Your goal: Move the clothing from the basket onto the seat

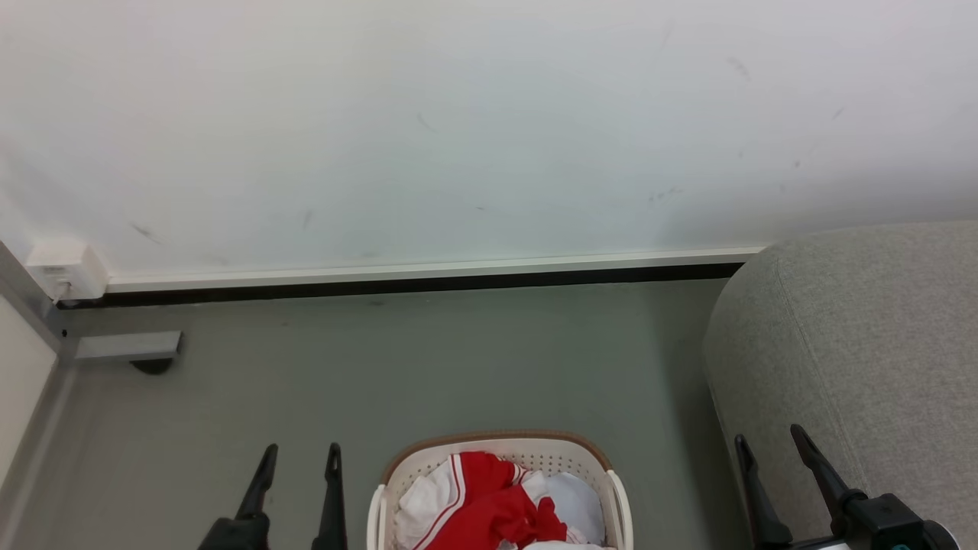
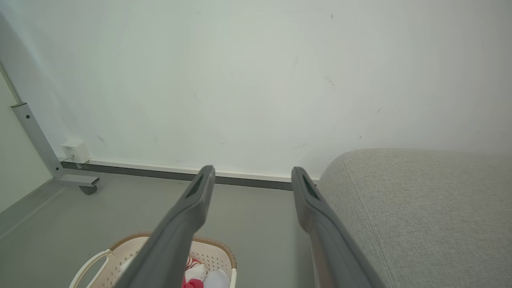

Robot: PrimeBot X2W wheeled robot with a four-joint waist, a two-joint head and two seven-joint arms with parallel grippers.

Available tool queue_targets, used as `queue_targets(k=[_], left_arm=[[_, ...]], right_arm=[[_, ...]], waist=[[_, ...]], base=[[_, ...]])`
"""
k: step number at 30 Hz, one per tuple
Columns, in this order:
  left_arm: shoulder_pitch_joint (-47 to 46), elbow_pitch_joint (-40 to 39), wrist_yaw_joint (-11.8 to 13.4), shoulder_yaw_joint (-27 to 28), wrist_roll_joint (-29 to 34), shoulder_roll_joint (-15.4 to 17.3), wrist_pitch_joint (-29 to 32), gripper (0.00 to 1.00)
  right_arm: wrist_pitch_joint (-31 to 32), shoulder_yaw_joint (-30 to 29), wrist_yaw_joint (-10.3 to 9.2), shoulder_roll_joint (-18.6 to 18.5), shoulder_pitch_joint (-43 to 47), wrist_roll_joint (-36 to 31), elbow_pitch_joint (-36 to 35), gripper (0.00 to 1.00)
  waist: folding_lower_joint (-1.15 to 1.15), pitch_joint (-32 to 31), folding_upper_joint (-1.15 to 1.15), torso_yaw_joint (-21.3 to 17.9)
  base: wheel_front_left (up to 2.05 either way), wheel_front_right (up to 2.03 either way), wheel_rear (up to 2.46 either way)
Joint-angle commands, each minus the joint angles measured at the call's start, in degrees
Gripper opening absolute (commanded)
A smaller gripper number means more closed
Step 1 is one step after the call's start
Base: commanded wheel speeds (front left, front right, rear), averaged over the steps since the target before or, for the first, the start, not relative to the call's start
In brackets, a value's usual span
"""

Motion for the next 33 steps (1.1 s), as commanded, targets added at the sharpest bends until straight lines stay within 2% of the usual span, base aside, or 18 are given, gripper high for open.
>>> queue_targets(k=[1, 10, 20, 27, 33], left_arm=[[0.36, 0.12, -0.07, 0.22, 0.30, 0.07, -0.04, 1.00], [-0.28, 0.33, -0.73, 0.38, -0.41, -0.23, -0.04, 1.00], [-9.03, 4.32, -3.85, -3.60, 0.64, -0.30, -0.04, 1.00], [-20.39, 17.33, -6.16, -8.63, 3.18, -0.27, 0.27, 1.00], [-30.78, 29.91, -7.22, -12.28, 5.50, -0.28, 4.87, 1.00]], right_arm=[[-0.20, -0.02, -0.12, -0.50, -0.07, 0.22, -0.05, 1.00], [-0.20, 0.40, -0.12, -0.96, -1.31, 0.58, -0.80, 1.00], [-0.11, 0.51, -0.12, -2.20, -6.09, 1.23, -5.18, 1.00], [-0.10, -0.29, -0.12, -3.53, -10.83, 1.88, -9.07, 1.00], [-0.10, 0.39, -0.12, -4.39, -14.96, 2.08, -11.77, 1.00]], waist=[[0.00, 0.06, 0.00, -0.07], [0.00, 1.42, 0.00, -1.55], [0.00, 9.91, 0.00, -6.35], [0.00, 19.53, 0.00, -8.98], [0.00, 27.67, 0.00, -9.89]], base=[[0.00, 0.00, 0.00], [0.00, 0.00, 0.00], [0.00, 0.00, 0.00], [0.00, 0.00, 0.00], [0.00, 0.00, 0.00]])
